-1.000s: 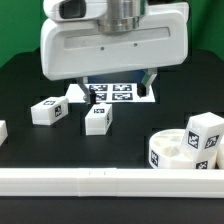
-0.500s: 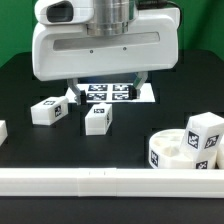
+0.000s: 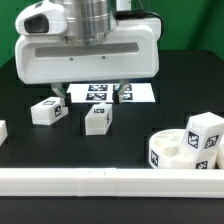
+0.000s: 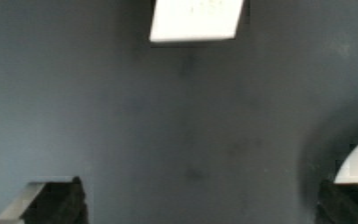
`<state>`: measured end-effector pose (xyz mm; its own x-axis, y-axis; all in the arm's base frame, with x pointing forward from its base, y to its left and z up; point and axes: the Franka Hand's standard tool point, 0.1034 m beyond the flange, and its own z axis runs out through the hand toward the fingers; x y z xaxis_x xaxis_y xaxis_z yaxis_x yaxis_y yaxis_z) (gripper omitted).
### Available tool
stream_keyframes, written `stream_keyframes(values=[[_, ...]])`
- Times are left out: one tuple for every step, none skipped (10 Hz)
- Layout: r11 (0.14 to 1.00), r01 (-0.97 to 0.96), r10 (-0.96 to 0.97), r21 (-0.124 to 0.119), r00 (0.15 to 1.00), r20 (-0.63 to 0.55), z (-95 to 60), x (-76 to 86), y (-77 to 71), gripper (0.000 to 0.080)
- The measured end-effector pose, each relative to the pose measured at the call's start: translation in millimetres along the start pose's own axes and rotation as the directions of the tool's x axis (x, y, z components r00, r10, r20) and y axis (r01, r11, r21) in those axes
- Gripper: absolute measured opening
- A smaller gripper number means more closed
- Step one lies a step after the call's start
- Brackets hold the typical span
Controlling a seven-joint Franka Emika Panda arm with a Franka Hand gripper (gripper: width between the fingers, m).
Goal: Assemble stool
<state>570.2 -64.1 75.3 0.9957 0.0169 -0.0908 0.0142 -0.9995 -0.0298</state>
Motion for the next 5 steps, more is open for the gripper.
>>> stream_keyframes(values=[[1.0,0.0,0.0,0.001,1.0,0.002,-0.1,-0.1,-0.7,0.0649],[1.0,0.002,-0.002,0.005,1.0,0.02,0.3,-1.5,-1.9,0.0649],[1.0,-0.007,0.006,0.008,0.999,0.042,1.8,-4.1,-0.8,0.0649],[0.999,-0.041,0.038,0.02,0.99,0.137,4.6,-8.3,4.6,0.0649],[0.995,-0.093,0.087,0.017,0.971,0.223,9.5,-11.7,6.3,0.0649]])
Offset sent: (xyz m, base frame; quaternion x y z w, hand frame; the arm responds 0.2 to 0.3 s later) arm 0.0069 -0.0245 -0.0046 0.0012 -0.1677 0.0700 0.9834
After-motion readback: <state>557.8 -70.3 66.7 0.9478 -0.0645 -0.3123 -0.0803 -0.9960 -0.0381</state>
